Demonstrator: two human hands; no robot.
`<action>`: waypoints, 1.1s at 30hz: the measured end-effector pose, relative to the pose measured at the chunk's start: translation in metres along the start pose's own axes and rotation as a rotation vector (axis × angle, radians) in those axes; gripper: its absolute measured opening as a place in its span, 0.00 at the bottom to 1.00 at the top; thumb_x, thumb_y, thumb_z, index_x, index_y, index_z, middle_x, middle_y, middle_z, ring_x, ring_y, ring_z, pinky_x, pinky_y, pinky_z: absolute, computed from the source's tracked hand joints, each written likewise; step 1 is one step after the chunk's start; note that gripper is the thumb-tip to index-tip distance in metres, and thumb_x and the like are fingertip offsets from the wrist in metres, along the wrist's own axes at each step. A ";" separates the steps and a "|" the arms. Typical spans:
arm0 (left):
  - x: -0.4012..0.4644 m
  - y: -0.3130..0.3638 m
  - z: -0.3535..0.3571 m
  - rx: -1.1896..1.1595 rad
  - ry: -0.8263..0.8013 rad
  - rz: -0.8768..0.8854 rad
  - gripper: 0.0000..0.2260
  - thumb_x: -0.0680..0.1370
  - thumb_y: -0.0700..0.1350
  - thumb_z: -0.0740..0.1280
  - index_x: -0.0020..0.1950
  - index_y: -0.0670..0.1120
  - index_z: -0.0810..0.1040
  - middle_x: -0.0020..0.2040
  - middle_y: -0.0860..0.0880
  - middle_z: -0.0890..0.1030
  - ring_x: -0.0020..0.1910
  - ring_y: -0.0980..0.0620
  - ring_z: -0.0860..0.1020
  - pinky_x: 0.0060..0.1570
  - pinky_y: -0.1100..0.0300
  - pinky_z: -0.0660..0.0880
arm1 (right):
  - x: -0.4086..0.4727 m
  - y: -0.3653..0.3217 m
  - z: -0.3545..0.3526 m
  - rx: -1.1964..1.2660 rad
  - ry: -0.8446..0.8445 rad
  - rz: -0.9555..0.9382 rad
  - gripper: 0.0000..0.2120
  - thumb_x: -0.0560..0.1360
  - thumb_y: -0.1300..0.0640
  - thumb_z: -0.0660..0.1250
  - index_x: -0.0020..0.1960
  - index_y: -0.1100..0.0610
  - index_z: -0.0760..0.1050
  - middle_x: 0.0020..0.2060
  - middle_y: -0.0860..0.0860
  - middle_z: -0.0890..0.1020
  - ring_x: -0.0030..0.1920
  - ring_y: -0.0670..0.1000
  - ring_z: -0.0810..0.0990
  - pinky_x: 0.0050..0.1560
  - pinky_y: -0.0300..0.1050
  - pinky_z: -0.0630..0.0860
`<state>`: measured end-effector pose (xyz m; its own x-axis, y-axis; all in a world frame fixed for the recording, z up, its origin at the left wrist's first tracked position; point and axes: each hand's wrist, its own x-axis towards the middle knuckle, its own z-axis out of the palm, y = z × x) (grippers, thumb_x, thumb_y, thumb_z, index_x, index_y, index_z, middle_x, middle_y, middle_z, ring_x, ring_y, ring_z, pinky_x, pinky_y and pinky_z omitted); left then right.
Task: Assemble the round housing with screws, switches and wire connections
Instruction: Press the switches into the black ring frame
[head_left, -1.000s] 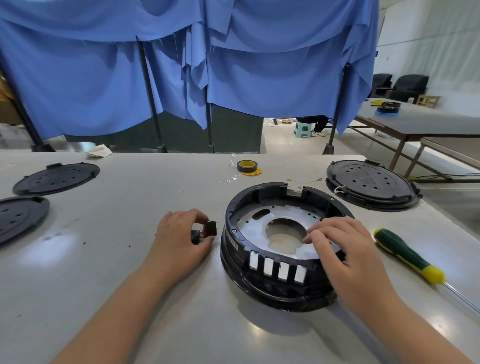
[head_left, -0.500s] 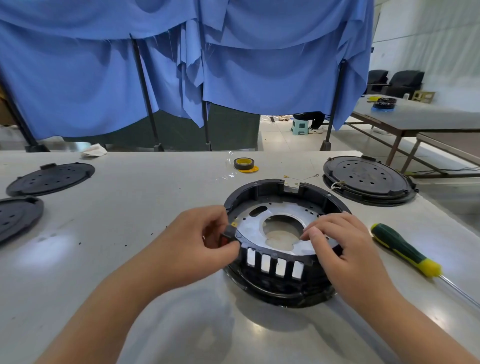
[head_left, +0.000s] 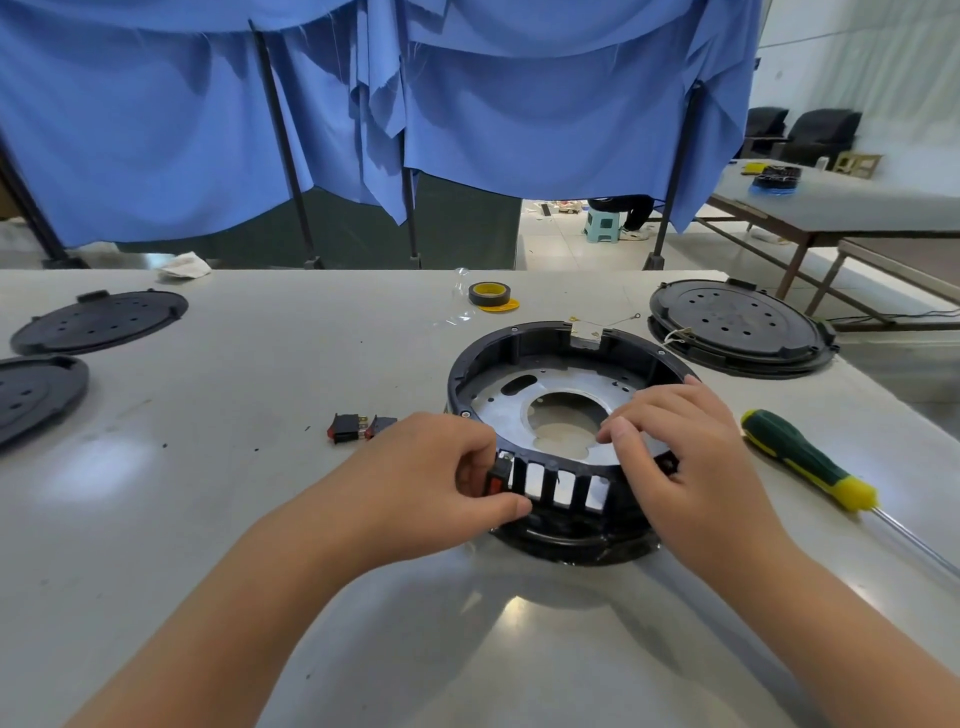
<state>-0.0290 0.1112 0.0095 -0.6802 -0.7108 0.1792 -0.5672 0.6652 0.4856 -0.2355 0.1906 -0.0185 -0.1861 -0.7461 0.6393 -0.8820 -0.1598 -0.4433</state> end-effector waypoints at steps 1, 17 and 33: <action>0.000 0.001 0.001 0.011 0.002 0.003 0.20 0.69 0.59 0.73 0.31 0.49 0.67 0.28 0.67 0.73 0.28 0.63 0.70 0.32 0.71 0.66 | 0.000 -0.002 0.000 -0.013 0.004 -0.024 0.15 0.76 0.54 0.58 0.37 0.56 0.80 0.37 0.47 0.80 0.48 0.50 0.76 0.62 0.33 0.59; 0.003 -0.001 0.004 0.027 0.046 -0.042 0.19 0.62 0.66 0.72 0.32 0.50 0.75 0.32 0.55 0.80 0.31 0.58 0.74 0.30 0.62 0.66 | -0.011 -0.038 0.004 -0.031 -0.188 -0.146 0.10 0.75 0.50 0.61 0.51 0.51 0.79 0.39 0.43 0.81 0.40 0.46 0.78 0.40 0.47 0.75; 0.002 0.002 0.005 -0.013 -0.012 0.059 0.14 0.64 0.62 0.73 0.31 0.54 0.75 0.29 0.61 0.77 0.29 0.65 0.72 0.30 0.70 0.65 | -0.010 -0.038 0.001 -0.038 -0.157 -0.061 0.19 0.70 0.34 0.60 0.47 0.47 0.80 0.37 0.41 0.81 0.40 0.44 0.78 0.38 0.47 0.76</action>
<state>-0.0340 0.1121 0.0069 -0.7181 -0.6673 0.1976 -0.5198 0.7031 0.4852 -0.1995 0.2033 -0.0088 -0.0645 -0.8279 0.5572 -0.9058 -0.1857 -0.3807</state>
